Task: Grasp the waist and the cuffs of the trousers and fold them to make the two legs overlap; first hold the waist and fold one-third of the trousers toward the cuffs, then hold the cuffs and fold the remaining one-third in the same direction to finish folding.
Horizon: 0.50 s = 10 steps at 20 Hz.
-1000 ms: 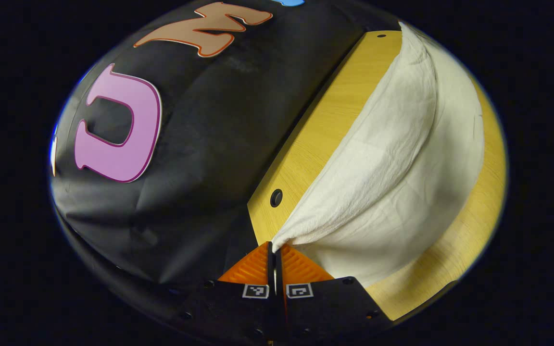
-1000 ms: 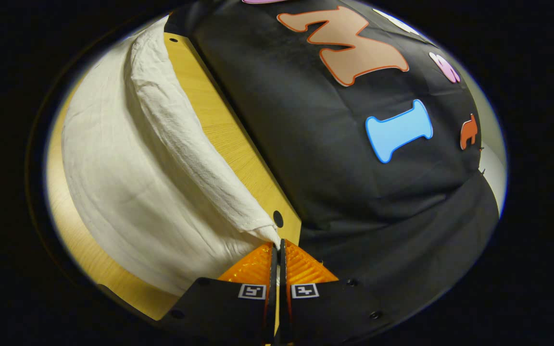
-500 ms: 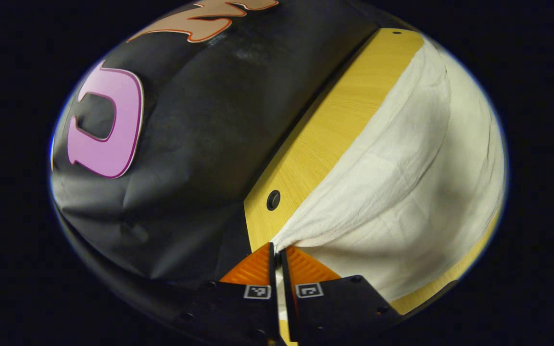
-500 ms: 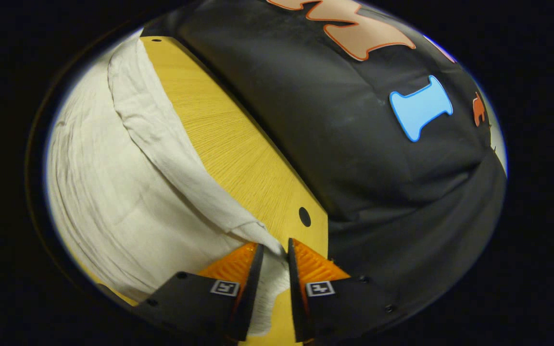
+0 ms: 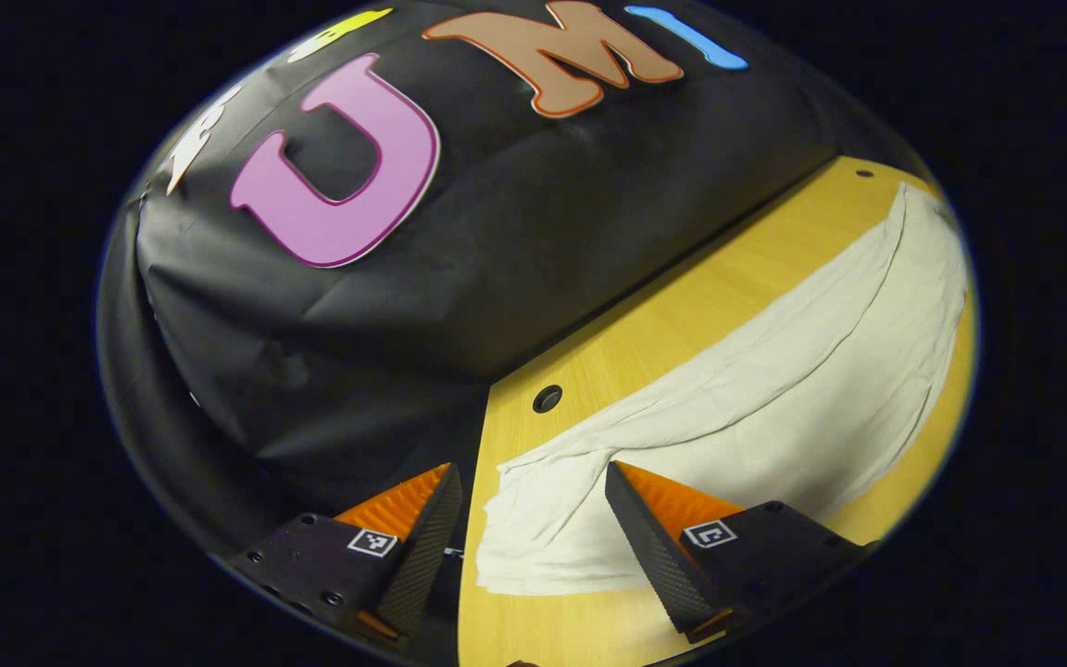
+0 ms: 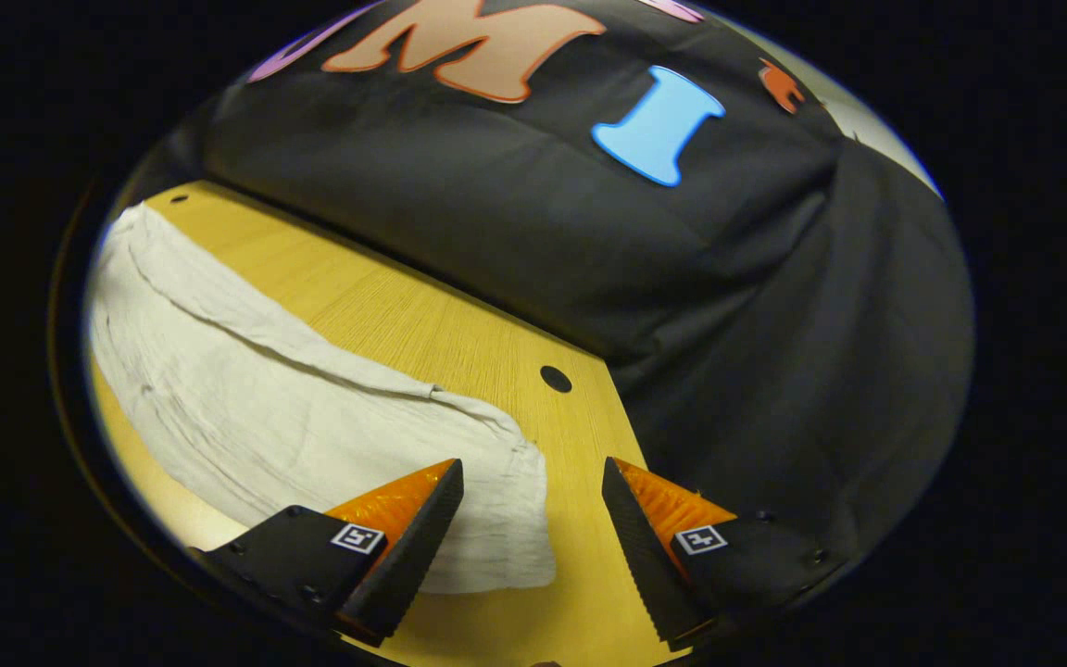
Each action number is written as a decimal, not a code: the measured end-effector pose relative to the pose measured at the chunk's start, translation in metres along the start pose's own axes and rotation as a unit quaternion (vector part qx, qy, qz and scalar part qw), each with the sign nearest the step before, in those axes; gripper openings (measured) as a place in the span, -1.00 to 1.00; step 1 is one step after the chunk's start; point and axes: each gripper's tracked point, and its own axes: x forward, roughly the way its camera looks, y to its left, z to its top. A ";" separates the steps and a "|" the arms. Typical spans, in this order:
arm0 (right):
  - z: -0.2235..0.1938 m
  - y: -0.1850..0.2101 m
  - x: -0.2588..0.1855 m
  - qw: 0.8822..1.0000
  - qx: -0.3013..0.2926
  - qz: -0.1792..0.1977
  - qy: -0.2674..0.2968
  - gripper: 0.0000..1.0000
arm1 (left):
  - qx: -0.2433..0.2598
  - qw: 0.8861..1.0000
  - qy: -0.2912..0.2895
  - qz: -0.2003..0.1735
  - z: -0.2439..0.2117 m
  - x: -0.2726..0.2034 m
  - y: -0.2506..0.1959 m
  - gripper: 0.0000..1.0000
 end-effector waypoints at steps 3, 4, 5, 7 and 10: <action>-0.024 -0.007 -0.015 0.997 0.074 -0.005 0.033 0.96 | -0.060 0.998 -0.022 -0.024 0.005 0.003 0.005 0.92; -0.032 -0.008 -0.018 0.994 0.099 -0.006 0.043 0.96 | -0.074 0.996 -0.027 -0.030 0.006 0.001 0.009 0.92; -0.039 -0.008 -0.021 0.990 0.128 -0.006 0.053 1.00 | -0.088 0.995 -0.032 -0.035 0.007 0.000 0.011 0.92; -0.052 -0.004 -0.027 0.979 0.189 -0.004 0.077 1.00 | -0.116 0.991 -0.038 -0.048 0.014 -0.006 0.009 0.91; -0.075 0.005 -0.027 0.957 0.267 -0.006 0.115 0.99 | -0.132 0.989 -0.043 -0.053 0.028 -0.017 0.012 0.92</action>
